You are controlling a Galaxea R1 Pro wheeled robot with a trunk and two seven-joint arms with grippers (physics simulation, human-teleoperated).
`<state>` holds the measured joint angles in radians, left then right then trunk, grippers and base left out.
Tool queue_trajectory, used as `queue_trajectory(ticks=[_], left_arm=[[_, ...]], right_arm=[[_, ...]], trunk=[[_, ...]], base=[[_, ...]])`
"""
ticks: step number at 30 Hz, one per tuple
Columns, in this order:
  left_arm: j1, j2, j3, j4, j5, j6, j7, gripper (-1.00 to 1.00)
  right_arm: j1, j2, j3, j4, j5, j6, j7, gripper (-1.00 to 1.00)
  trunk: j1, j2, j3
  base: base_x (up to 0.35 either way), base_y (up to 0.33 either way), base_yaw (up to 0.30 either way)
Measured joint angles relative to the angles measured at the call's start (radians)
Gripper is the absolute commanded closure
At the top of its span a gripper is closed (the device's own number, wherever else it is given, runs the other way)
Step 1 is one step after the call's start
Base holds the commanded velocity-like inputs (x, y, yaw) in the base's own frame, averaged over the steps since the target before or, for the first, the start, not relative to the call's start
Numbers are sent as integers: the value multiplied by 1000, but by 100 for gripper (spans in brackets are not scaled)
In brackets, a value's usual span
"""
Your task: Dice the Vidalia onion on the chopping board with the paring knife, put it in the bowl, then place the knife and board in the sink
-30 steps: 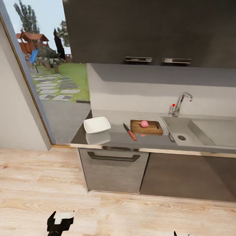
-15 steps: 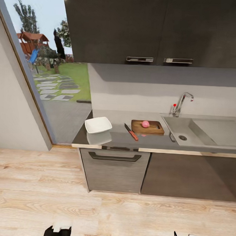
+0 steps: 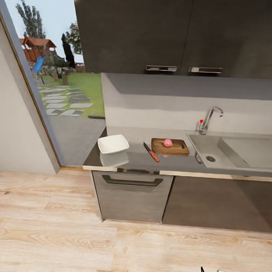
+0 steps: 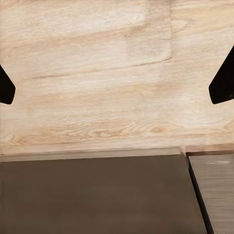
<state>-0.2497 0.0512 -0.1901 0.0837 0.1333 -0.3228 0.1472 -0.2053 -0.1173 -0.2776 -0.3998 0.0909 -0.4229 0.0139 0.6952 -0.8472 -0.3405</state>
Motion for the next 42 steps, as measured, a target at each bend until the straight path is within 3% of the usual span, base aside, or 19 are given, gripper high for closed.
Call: queue_trajectory(ticks=[6, 13, 19, 23, 24, 25, 26, 30, 33, 37, 40, 42], left_arm=[[51, -1, 0, -2, 0, -1, -1, -100], [59, -32, 30, -8, 22, -6, 0, -100], [59, -37, 35, -8, 50, -8, -2, -100], [59, -37, 35, -8, 52, -8, -2, -100], [59, -37, 35, -8, 53, -8, -2, -100], [59, -37, 35, -8, 53, -8, -2, -100], [60, -37, 35, -8, 53, -8, -2, -100], [60, -37, 35, -8, 53, -8, -2, -100], [60, -39, 35, -8, 53, -8, -2, -100], [60, -41, 35, -8, 53, -7, -2, -100], [60, -41, 35, -8, 53, -7, -2, -100], [60, -41, 35, -8, 53, -7, -2, -100]], right_arm=[[0, 0, 1, 0, -1, 0, 0, -100], [0, 3, -2, -11, -2, 0, -2, -100], [0, 17, -4, -217, -2, 37, -120, -100], [0, 41, -2, -360, -1, 149, -148, -100], [0, 50, -1, -415, -1, 197, -151, -100], [0, 69, 1, -556, -2, 348, -157, -100], [-1, 77, 1, -663, 0, 403, -158, -100], [-1, 96, 1, -841, 0, 556, -160, -100], [0, 101, 5, -1005, 0, 712, -161, -100], [0, 100, 19, -1137, 0, 855, -163, -100], [-1, 98, 25, -1192, 0, 915, -164, -100], [-5, 96, 54, -1223, 0, 962, -165, -100]], trunk=[[0, 0, 0], [0, 0, 0], [0, 0, 0], [0, 0, 0], [0, 0, 0], [0, 0, 0], [0, 0, 0], [0, 0, 0], [0, 0, 0], [0, 0, 0], [0, 0, 0], [0, 0, 0]], base=[[0, 0, 0], [0, 0, 0], [0, 0, 0], [0, 0, 0], [0, 0, 0], [0, 0, 0], [0, 0, 0], [0, 0, 0], [0, 0, 0], [0, 0, 0], [0, 0, 0], [0, 0, 0]])
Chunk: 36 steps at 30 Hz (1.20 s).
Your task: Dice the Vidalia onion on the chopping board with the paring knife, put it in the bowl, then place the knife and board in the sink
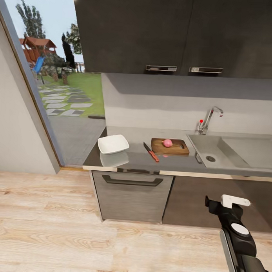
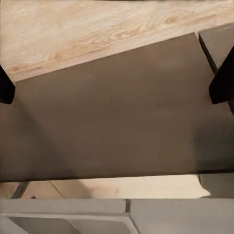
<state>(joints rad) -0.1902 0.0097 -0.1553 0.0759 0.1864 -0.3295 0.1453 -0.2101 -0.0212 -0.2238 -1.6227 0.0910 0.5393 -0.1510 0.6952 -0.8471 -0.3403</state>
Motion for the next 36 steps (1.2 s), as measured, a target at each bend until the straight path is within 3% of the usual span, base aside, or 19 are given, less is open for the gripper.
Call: queue_trajectory(ticks=[6, 12, 15, 18, 23, 36], left_arm=[[0, 0, 0, 0, 0, -1, 0, -100], [0, 0, 0, 0, 0, -1, 0, -100], [0, 0, 1, 0, 0, -1, 0, -100], [0, 0, 0, 0, 0, -1, 0, -100], [0, 0, 1, 0, 0, -1, 0, -100], [0, 0, 0, 0, 0, -1, 0, -100]], right_arm=[[-52, -2, 43, -8, -1, 49, -1, -100], [-225, 5, 148, -9, -1, 185, -4, -100], [-330, 33, 185, -9, -1, 267, -9, -100], [-434, 85, 215, -8, -2, 350, -37, -100], [-520, 140, 269, 2, -7, 402, -80, -100], [-533, 140, 287, 24, -9, 409, -61, -100]], trunk=[[0, 0, 0], [0, 0, 0], [0, 0, 0], [0, 0, 0], [0, 0, 0], [0, 0, 0]], base=[[0, 0, 0], [0, 0, 0], [0, 0, 0], [0, 0, 0], [0, 0, 0], [0, 0, 0]])
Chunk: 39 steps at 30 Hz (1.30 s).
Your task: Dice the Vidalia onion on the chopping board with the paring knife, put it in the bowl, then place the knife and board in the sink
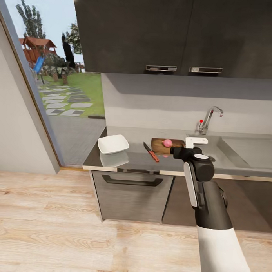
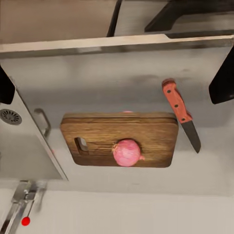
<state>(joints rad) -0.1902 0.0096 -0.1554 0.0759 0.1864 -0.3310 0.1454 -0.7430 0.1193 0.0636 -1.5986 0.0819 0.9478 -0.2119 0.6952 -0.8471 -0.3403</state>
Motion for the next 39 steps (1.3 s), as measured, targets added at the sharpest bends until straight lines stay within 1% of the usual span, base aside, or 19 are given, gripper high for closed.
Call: queue_trajectory(ticks=[1, 3, 5, 7, 14, 23, 30, 36, 39], left_arm=[[0, 0, 0, 0, 0, 0, 0, -100], [0, 0, 0, 0, 0, 0, 0, -100], [0, 0, 0, 0, 0, -1, 0, -100], [0, 0, 0, 0, 0, 0, 0, -100], [0, 0, 0, 0, 0, -1, 0, -100], [0, 0, 0, 0, 0, -1, 0, -100], [0, -1, 0, 0, 0, 0, 0, -100], [0, -1, 0, 0, 0, 0, 0, -100], [0, 0, 0, 0, 0, 1, 0, -100]], right_arm=[[0, 0, 0, 8, -1, 0, 16, -100], [0, -1, 0, 41, -1, -3, 71, -100], [0, -1, 0, 74, 0, -7, 103, -100], [0, -1, -1, 96, 1, -11, 121, -100], [0, -3, -2, 117, 2, -14, 139, -100], [0, -2, -2, 119, -1, -14, 151, -100], [0, -5, -2, 122, 2, -14, 266, -100], [0, -6, -10, 130, 3, -14, 290, -100], [0, -6, -37, 140, 3, -15, 294, -100]], trunk=[[0, 0, 0], [0, 0, 0], [0, 0, 0], [0, 0, 0], [0, 0, 0], [0, 0, 0], [0, 0, 0], [0, 0, 0], [0, 0, 0]], base=[[0, 0, 0], [0, 0, 0], [3, 0, 0], [41, 0, 0], [129, 0, 0], [235, 0, 0], [235, 0, 0], [71, 0, 0], [11, 0, 0]])
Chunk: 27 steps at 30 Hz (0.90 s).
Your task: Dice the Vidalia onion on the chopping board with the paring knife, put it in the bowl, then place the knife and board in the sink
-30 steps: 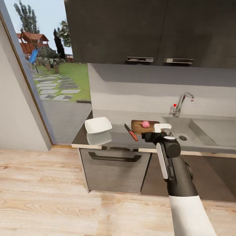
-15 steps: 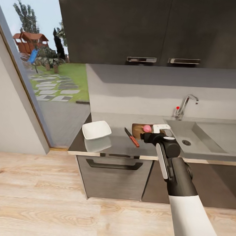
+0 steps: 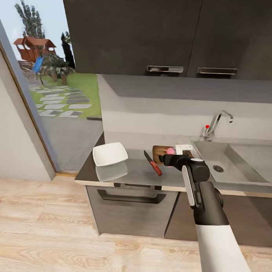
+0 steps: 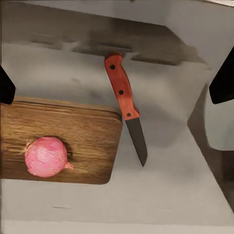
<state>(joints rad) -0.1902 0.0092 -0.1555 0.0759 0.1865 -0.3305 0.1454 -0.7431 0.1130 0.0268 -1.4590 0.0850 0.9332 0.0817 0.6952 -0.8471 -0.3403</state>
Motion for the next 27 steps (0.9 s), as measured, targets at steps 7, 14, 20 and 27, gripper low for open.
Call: queue_trajectory(ticks=[7, 14, 20, 27], left_arm=[[0, 0, 0, 0, 0, 0, 0, -100], [0, 0, 0, 0, 0, 0, 0, -100], [0, 0, 0, 0, 0, 1, 0, -100], [0, 0, 0, 0, 0, 1, 0, -100]], right_arm=[[0, -1, -121, 41, -2, -19, 3, -100], [0, 0, -126, 107, -4, -81, 3, -100], [0, 1, -124, 122, -4, -95, 3, -100], [0, 1, -122, 164, -3, -96, 3, -100]], trunk=[[0, 0, 0], [0, 0, 0], [0, 0, 0], [0, 0, 0]], base=[[1, 0, 0], [0, 0, 0], [3, 1, 0], [98, 71, 0]])
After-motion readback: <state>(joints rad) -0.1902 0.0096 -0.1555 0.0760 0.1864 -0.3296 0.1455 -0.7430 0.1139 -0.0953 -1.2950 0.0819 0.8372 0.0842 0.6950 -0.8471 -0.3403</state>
